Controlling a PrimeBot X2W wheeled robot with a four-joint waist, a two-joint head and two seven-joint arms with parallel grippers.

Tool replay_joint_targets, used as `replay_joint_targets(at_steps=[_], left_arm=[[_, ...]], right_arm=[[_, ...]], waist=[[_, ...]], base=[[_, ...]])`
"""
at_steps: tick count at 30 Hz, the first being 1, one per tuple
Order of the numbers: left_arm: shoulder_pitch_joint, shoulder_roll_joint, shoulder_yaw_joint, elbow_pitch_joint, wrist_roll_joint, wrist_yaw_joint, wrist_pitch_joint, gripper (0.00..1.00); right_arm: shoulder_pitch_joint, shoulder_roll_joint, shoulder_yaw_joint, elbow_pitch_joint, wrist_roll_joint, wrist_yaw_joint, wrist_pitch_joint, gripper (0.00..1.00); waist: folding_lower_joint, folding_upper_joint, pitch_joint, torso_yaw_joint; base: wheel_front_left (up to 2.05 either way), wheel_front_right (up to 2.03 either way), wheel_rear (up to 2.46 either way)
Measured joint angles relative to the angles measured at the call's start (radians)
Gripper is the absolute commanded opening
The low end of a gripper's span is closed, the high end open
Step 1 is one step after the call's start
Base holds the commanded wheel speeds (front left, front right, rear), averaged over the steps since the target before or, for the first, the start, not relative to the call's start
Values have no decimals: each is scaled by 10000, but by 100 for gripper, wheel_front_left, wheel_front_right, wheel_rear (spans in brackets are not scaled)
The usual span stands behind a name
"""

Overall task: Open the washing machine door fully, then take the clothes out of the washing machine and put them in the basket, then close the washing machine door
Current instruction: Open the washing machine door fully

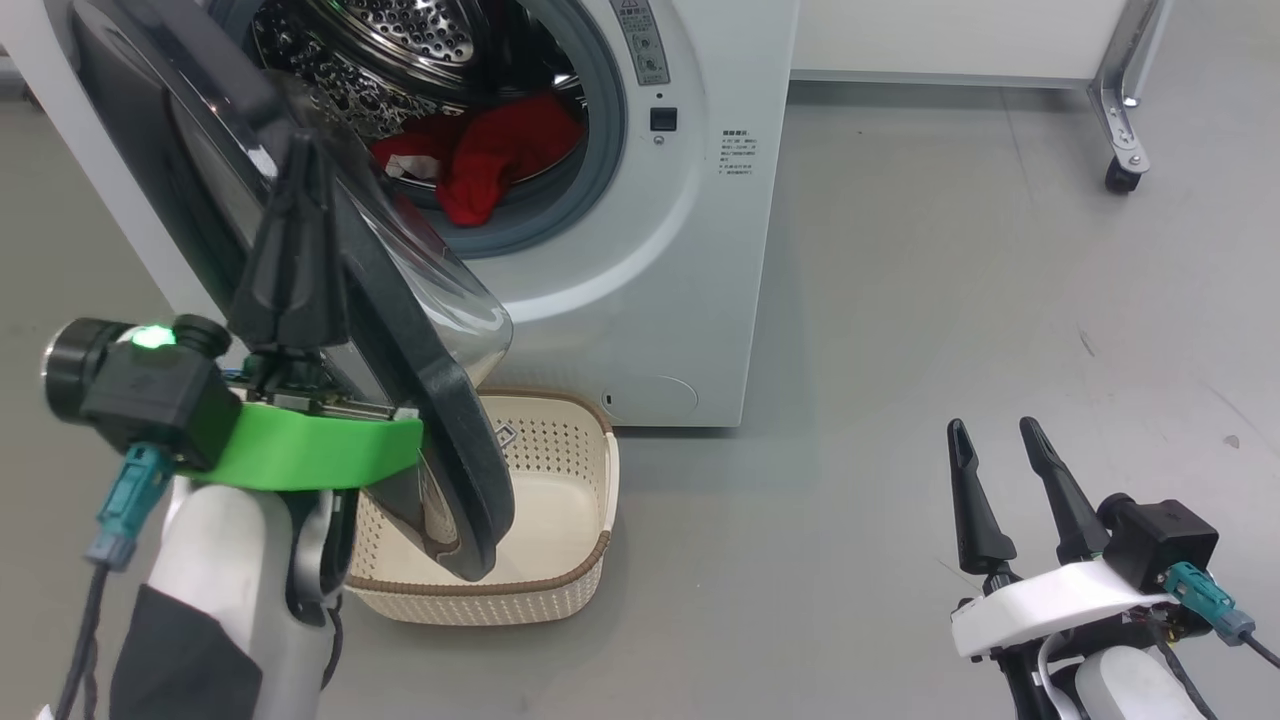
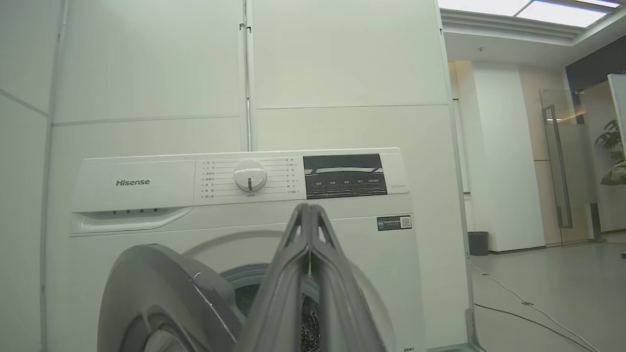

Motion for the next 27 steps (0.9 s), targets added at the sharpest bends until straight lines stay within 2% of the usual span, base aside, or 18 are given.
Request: replay_joint_targets(at_steps=[9, 27], left_arm=[[29, -132, -867, 297, -190, -232, 571, 0], [1249, -173, -2104, 1841, -769, -301, 1480, 0]], right_arm=[[0, 59, -67, 96, -21, 29, 0, 100], [-3, 211, -128, 280, -102, 209, 0, 100]], waist=[[0, 0, 40, -68], [0, 0, 177, -328]], base=[[0, 0, 0], [0, 0, 0]])
